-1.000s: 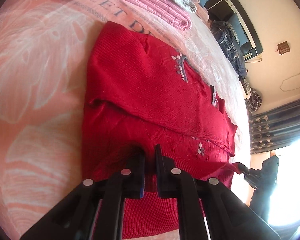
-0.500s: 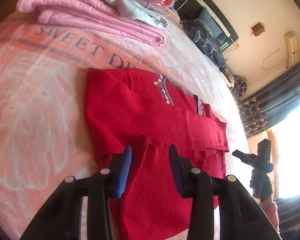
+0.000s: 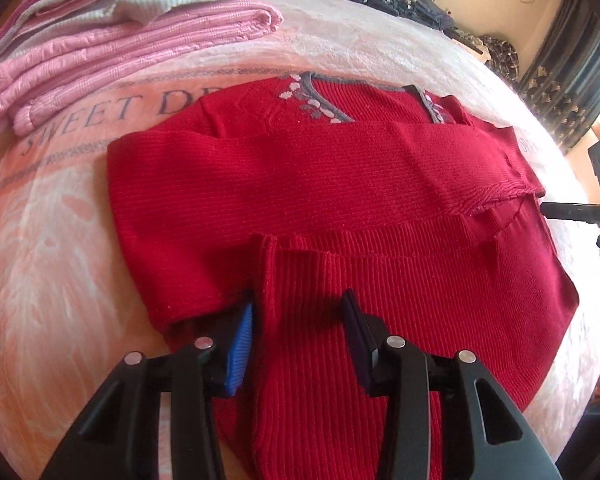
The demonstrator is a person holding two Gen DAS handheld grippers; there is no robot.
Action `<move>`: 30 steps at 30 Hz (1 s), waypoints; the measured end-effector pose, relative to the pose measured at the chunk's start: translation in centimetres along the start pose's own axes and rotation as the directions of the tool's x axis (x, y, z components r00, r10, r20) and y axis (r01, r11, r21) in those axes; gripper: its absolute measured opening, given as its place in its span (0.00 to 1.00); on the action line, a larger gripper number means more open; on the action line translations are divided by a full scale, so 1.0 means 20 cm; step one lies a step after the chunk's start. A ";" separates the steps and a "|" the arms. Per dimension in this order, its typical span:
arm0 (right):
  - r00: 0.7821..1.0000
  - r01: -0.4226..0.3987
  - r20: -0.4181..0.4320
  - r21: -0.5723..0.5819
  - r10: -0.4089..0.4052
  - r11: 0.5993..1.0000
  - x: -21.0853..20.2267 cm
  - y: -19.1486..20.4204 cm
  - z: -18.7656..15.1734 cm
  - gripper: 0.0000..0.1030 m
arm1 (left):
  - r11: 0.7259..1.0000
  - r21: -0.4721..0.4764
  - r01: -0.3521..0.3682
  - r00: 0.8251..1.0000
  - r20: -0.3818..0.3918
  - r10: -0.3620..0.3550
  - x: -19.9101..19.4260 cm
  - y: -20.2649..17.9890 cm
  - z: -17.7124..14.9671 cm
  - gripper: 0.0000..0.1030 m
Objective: Fold small clothes
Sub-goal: 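Lift the hem with the right tool and fold it up over the sleeves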
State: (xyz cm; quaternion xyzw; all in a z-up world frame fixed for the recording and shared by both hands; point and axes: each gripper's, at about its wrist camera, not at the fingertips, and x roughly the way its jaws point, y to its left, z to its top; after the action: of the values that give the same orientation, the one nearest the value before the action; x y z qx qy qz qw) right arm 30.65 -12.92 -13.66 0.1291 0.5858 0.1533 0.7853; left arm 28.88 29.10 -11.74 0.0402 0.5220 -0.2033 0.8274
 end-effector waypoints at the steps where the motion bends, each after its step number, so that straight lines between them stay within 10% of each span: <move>1: 1.000 -0.008 -0.003 -0.002 0.008 1.000 0.01 0.00 0.00 0.44 | 1.000 -0.005 0.003 1.000 0.008 -0.003 0.00 0.01 0.00 0.32; 6: 1.000 -0.005 -0.015 -0.036 0.004 0.999 0.07 0.02 0.01 0.44 | 0.998 -0.029 0.047 0.998 0.040 -0.045 -0.02 0.07 -0.02 0.11; 12: 1.000 0.005 -0.015 -0.142 -0.008 0.990 0.06 0.11 -0.01 0.03 | 0.998 0.006 0.055 0.996 0.072 -0.055 -0.06 0.03 -0.03 0.07; 26: 1.000 -0.017 -0.027 -0.098 0.015 0.995 0.11 0.08 -0.02 0.09 | 0.999 -0.011 0.051 0.998 0.045 -0.051 0.01 0.00 -0.02 0.19; 30: 0.998 -0.064 -0.007 -0.061 0.063 0.996 0.07 0.04 -0.03 0.03 | 0.999 0.001 0.048 0.997 0.061 -0.048 -0.01 -0.01 -0.02 0.07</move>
State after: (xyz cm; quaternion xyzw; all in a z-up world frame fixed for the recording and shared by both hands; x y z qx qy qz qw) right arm 30.38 -11.61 -14.70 0.1232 0.5786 0.1963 0.7820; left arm 28.29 29.04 -11.65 0.0210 0.4976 -0.2240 0.8377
